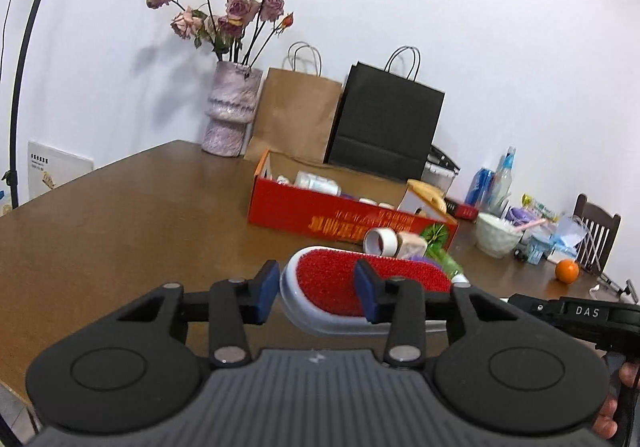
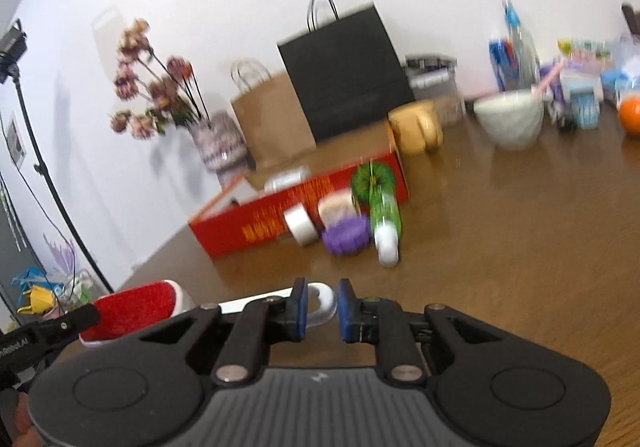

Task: Organize rigid objects
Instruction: 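Carry the lint roller with both tools and lower it into the box, then open both tools to release the lint roller in the box, then withdraw both tools from the box back over the table, then grasp the white tape roll with the left tool while the right tool grasps the purple cap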

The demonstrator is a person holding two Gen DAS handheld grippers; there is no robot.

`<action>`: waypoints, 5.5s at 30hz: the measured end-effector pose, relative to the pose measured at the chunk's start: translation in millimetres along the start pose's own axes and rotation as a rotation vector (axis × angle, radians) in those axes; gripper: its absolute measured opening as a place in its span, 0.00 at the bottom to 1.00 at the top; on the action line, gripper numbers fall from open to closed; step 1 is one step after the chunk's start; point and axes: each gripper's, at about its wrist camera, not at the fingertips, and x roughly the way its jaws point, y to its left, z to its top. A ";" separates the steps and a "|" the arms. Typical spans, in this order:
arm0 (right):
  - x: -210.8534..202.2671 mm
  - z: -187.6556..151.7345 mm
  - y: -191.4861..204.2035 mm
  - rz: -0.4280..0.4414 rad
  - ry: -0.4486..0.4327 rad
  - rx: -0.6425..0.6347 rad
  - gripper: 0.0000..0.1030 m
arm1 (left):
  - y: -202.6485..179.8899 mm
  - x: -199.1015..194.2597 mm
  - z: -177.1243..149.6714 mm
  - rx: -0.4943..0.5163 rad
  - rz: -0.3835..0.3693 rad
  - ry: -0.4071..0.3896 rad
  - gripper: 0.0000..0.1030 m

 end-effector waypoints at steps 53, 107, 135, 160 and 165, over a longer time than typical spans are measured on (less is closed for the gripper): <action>291.5 163.8 -29.6 -0.019 0.428 -0.003 0.16 | 38.6 297.0 130.1 -0.021 0.134 0.287 0.40; -47.5 50.4 74.5 -0.064 -0.240 -0.452 0.88 | -40.3 -45.0 64.0 0.244 0.084 -0.176 0.95; -142.5 -62.5 53.6 -0.090 -0.177 -0.333 0.99 | -26.1 -116.2 -18.1 0.269 0.102 -0.094 1.00; -13.0 10.7 -0.5 -0.058 0.018 -0.287 0.86 | -69.2 55.9 -10.9 0.331 0.077 0.094 1.00; 35.3 30.8 2.4 -0.021 0.071 -0.338 0.82 | -73.5 111.8 5.4 0.336 0.035 0.119 1.00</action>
